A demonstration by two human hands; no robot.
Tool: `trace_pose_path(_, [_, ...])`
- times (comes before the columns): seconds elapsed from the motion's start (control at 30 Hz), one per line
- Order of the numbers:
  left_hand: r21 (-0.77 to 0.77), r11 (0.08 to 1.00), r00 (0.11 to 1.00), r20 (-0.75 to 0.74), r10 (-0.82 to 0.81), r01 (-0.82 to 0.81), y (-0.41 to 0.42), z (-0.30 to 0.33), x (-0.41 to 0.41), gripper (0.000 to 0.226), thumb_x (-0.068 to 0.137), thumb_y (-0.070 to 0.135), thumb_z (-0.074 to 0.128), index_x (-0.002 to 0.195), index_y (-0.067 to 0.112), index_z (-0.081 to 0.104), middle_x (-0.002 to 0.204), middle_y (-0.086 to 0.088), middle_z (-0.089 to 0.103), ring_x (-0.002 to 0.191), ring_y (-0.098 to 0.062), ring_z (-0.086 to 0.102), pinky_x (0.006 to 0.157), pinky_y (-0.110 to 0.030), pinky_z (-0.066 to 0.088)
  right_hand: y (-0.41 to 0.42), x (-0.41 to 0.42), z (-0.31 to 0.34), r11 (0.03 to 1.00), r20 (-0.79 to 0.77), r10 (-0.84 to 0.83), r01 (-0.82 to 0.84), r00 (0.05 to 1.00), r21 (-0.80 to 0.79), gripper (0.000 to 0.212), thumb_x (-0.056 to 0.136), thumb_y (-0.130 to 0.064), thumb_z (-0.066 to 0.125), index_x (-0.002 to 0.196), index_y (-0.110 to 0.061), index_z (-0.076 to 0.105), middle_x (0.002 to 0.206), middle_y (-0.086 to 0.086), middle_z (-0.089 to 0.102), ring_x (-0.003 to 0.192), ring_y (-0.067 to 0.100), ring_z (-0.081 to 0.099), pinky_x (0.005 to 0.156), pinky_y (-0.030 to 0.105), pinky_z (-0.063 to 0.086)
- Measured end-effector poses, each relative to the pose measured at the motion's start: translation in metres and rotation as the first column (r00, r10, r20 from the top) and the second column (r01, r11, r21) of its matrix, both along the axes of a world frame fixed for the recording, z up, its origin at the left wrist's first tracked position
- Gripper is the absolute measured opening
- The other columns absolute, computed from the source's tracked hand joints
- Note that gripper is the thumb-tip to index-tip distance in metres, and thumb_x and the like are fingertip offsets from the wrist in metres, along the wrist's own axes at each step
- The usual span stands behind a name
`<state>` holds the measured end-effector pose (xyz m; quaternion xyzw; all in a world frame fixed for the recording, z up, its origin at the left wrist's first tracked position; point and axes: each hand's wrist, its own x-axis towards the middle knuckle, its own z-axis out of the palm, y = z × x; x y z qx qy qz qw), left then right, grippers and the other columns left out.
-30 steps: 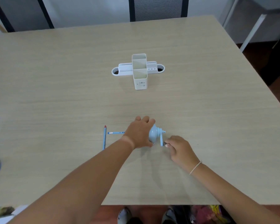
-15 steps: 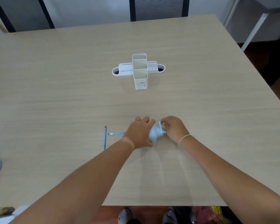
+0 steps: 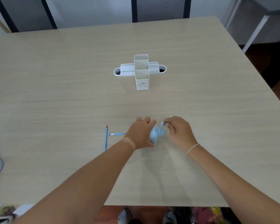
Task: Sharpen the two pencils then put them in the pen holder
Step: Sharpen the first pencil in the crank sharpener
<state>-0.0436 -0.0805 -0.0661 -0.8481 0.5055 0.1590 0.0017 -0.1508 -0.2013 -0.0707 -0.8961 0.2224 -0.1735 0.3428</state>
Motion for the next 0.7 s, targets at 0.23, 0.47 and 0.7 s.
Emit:
trace_pose_path(0.23, [-0.003, 1.000, 1.000, -0.001, 0.010, -0.010, -0.001, -0.002, 0.001, 0.062, 0.066, 0.039, 0.074, 0.116, 0.015, 0.046, 0.112, -0.003, 0.051, 0.099, -0.028, 0.045, 0.086, -0.040, 0.049, -0.007, 0.012, -0.040, 0.995, -0.330, 0.082, -0.057, 0.940, 0.083, 0.019, 0.083, 0.003, 0.046, 0.082, 0.005, 0.065, 0.088, 0.026, 0.064, 0.087, 0.036, 0.058, 0.077, 0.039, 0.044])
trace_pose_path(0.47, [-0.007, 1.000, 1.000, -0.005, 0.008, -0.008, 0.000, -0.001, 0.000, 0.063, 0.067, 0.036, 0.073, 0.119, 0.015, 0.044, 0.113, -0.002, 0.050, 0.101, -0.028, 0.044, 0.084, -0.039, 0.050, 0.019, -0.040, -0.031, 0.980, -0.198, 0.196, -0.186, 0.960, 0.068, 0.028, 0.080, -0.015, 0.039, 0.059, 0.001, 0.050, 0.053, -0.014, 0.029, 0.056, 0.001, 0.039, 0.056, 0.015, 0.029])
trace_pose_path(0.7, [-0.013, 1.000, 1.000, -0.009, 0.008, -0.008, 0.000, 0.000, 0.001, 0.061, 0.067, 0.036, 0.073, 0.117, 0.015, 0.045, 0.112, -0.003, 0.050, 0.100, -0.028, 0.044, 0.084, -0.038, 0.050, -0.001, -0.010, 0.000, 0.997, 0.016, 0.069, -0.069, 0.997, 0.018, 0.026, 0.082, -0.011, 0.043, 0.083, -0.002, 0.067, 0.070, 0.007, 0.061, 0.071, 0.012, 0.047, 0.066, 0.008, 0.029])
